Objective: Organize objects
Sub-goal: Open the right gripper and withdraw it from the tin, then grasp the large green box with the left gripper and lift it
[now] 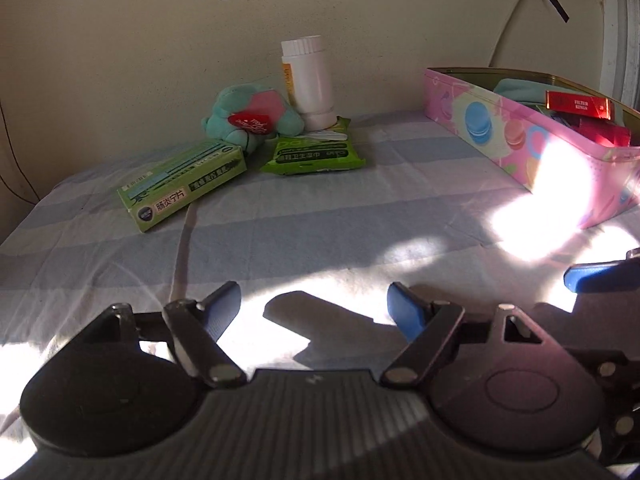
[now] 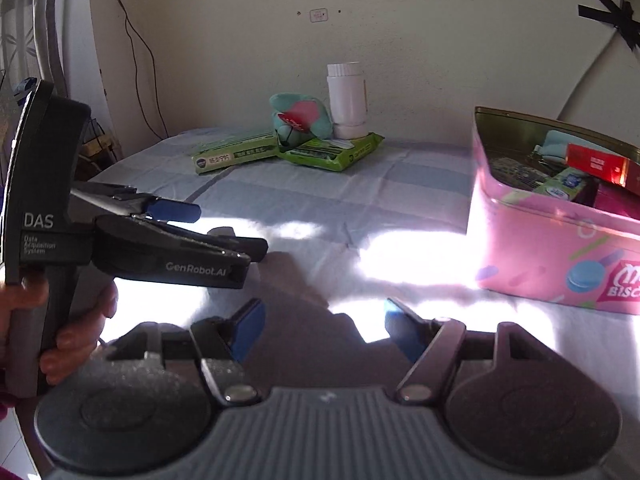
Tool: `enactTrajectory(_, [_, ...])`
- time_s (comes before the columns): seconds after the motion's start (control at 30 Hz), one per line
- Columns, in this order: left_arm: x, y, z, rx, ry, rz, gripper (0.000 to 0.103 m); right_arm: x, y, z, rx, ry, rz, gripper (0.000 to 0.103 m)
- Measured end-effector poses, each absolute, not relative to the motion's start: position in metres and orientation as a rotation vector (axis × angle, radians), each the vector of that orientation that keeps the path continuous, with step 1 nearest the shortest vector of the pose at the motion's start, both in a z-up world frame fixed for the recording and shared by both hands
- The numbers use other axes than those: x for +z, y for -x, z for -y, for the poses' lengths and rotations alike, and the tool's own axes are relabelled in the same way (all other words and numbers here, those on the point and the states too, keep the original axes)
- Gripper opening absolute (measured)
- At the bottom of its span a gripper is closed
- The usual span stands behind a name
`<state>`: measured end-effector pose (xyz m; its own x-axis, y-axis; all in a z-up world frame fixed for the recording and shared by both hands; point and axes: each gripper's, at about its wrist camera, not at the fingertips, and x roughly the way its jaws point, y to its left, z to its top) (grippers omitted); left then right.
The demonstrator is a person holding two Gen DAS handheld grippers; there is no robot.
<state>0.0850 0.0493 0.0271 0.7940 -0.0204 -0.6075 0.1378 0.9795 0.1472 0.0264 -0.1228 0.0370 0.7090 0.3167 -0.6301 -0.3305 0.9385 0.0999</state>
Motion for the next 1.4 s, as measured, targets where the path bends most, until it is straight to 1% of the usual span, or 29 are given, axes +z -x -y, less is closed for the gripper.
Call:
enactTrajectory(0.1, [0.026,-0.097,-0.087,-0.031,-0.151,-0.659,0.082,0.033,-0.047,0.099,0.393,0.049,-0.721,0.067])
enactTrajectory(0.17, [0.025,-0.105,-0.112,0.0,-0.121,-0.667,0.082,0.032,-0.059,0.085,0.409,0.065,-0.729,0.07])
enactTrajectory(0.3, [0.032,-0.122,-0.159,0.097,-0.075,-0.657,0.082,0.033,-0.091,0.052,0.465,0.086,-0.747,0.069])
enactTrajectory(0.4, [0.045,-0.141,-0.201,0.154,0.059,-0.646,0.082,0.042,-0.12,0.029,0.52,0.077,-0.715,0.068])
enactTrajectory(0.5, [0.052,-0.161,-0.231,0.155,0.209,-0.657,0.082,0.054,-0.164,0.012,0.542,-0.005,-0.692,0.067])
enactTrajectory(0.6, [0.048,-0.185,-0.253,0.153,0.352,-0.68,0.081,0.06,-0.215,0.003,0.518,-0.091,-0.69,0.062])
enactTrajectory(0.63, [0.045,-0.191,-0.256,0.15,0.38,-0.685,0.081,0.06,-0.23,0.002,0.513,-0.116,-0.696,0.057])
enactTrajectory(0.67, [0.041,-0.196,-0.258,0.144,0.406,-0.688,0.081,0.058,-0.242,0.002,0.509,-0.137,-0.705,0.055])
enactTrajectory(0.73, [0.034,-0.203,-0.256,0.121,0.428,-0.689,0.08,0.051,-0.265,0.003,0.477,-0.174,-0.73,0.05])
enactTrajectory(0.77, [0.031,-0.205,-0.253,0.111,0.413,-0.678,0.08,0.047,-0.274,0.005,0.469,-0.192,-0.743,0.049])
enactTrajectory(0.8, [0.031,-0.207,-0.247,0.103,0.378,-0.669,0.08,0.043,-0.281,0.006,0.471,-0.209,-0.757,0.045])
enactTrajectory(0.83, [0.03,-0.208,-0.245,0.088,0.364,-0.669,0.078,0.037,-0.287,0.008,0.485,-0.24,-0.779,0.04])
enactTrajectory(0.87, [0.03,-0.209,-0.245,0.063,0.36,-0.663,0.074,0.033,-0.289,0.009,0.495,-0.263,-0.791,0.039])
enactTrajectory(0.93, [0.029,-0.208,-0.247,-0.017,0.39,-0.67,0.058,0.028,-0.285,0.008,0.517,-0.28,-0.785,0.035])
enactTrajectory(0.97, [0.031,-0.206,-0.245,-0.06,0.405,-0.686,0.058,0.028,-0.28,0.007,0.527,-0.281,-0.786,0.033])
enactTrajectory(1.1, [0.041,-0.187,-0.227,-0.079,0.274,-0.682,0.058,0.039,-0.243,0.003,0.521,-0.182,-0.778,0.033])
enactTrajectory(1.23, [0.043,-0.165,-0.213,-0.148,0.289,-0.735,0.058,0.046,-0.195,0.02,0.497,-0.174,-0.806,0.033])
enactTrajectory(1.33, [0.043,-0.133,-0.181,-0.217,0.226,-0.735,0.059,0.046,-0.145,0.046,0.501,-0.169,-0.813,0.033])
enactTrajectory(1.4, [0.038,-0.108,-0.152,-0.286,0.184,-0.74,0.062,0.046,-0.106,0.069,0.488,-0.163,-0.793,0.034])
